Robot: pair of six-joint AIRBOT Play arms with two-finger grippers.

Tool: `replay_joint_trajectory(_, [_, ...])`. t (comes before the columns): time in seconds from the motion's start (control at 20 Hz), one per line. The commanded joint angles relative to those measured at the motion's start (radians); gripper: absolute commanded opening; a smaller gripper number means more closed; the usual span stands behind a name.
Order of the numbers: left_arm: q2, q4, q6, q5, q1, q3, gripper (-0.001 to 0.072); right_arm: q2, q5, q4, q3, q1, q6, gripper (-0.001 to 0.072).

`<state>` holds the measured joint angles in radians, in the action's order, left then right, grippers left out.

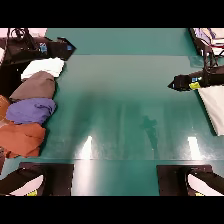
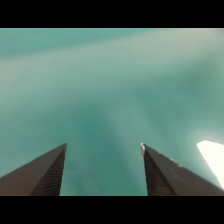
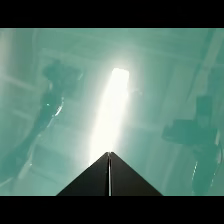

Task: Fold the shirts.

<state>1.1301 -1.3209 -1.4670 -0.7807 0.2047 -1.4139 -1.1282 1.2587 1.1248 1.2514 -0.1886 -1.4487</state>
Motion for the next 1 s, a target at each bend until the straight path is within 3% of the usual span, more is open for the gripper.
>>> replay_joint_trajectory(0.0, [0.087, -0.306, -0.052, 0.109, -0.083, 0.0, 0.0543, 0.0, -0.002, 0.0, 0.001, 0.0, -0.03, 0.0015])
replay_joint_trajectory(0.3, [0.415, -0.293, -0.062, 0.265, -0.277, -0.021, 0.0544, 0.0, -0.002, 0.0, 0.001, 0.0, -0.082, 0.0014])
replay_joint_trajectory(0.5, [0.604, -0.293, -0.071, 0.271, -0.322, -0.14, 0.0543, 0.0, 0.003, -0.001, 0.001, -0.001, -0.084, 0.0014])
replay_joint_trajectory(0.95, [0.755, -0.299, -0.059, 0.269, -0.33, -0.227, 0.0542, -0.001, -0.002, 0.001, 0.0, -0.002, -0.089, 0.0014])
